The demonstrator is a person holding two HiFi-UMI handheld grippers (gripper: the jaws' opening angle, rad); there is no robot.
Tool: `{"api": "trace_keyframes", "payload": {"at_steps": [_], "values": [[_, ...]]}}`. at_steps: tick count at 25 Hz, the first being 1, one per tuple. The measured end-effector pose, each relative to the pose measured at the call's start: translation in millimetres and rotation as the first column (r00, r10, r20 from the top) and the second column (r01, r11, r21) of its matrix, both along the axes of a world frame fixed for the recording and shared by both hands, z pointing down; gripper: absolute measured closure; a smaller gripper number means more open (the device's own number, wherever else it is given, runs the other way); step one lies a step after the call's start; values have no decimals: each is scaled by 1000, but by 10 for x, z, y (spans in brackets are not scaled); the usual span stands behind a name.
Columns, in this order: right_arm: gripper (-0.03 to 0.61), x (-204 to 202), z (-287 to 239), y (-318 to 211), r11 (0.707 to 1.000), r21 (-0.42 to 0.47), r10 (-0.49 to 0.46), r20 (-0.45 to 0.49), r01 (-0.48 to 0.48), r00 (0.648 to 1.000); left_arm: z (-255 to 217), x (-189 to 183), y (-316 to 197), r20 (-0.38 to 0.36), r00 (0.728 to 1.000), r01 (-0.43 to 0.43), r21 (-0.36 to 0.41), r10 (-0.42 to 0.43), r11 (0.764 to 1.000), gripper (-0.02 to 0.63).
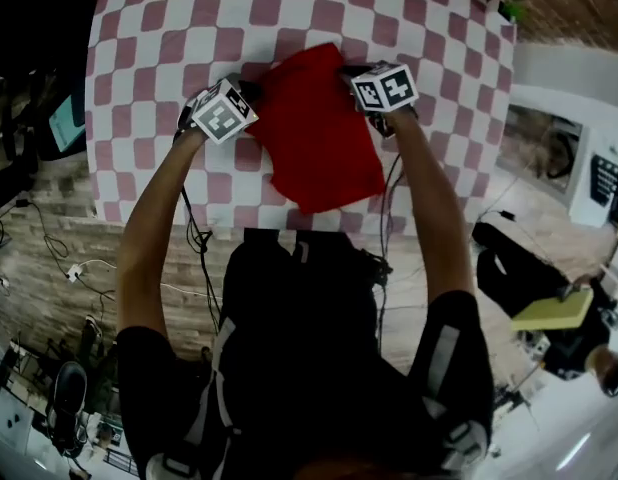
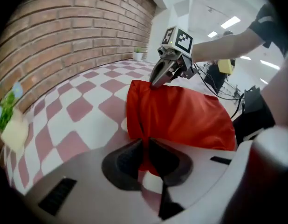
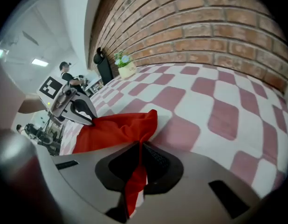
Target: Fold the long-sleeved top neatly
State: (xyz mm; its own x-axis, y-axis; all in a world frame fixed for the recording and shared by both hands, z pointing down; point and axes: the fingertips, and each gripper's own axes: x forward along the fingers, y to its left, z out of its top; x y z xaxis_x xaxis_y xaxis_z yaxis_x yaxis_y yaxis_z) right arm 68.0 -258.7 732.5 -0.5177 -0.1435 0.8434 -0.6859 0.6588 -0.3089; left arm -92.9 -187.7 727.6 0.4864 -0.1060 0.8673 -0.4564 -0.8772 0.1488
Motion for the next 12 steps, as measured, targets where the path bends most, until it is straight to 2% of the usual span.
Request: {"api": "trace_keyframes", "payload": {"at_steps": [2,5,12], "values": [[554,302,-3,-2,997,-4,83,19,-83,996,-9,244,-202,19,995,-103,34,103,994,569],[554,775,-18,48,975,-12,222,53,-222,974,-30,660,-466,49,970,-240,70,237,968,569],[554,1557,-2,250,900,-49,436,115,-433,893,-44,1497,-778,96,899,-436,103,427,894,569]]}}
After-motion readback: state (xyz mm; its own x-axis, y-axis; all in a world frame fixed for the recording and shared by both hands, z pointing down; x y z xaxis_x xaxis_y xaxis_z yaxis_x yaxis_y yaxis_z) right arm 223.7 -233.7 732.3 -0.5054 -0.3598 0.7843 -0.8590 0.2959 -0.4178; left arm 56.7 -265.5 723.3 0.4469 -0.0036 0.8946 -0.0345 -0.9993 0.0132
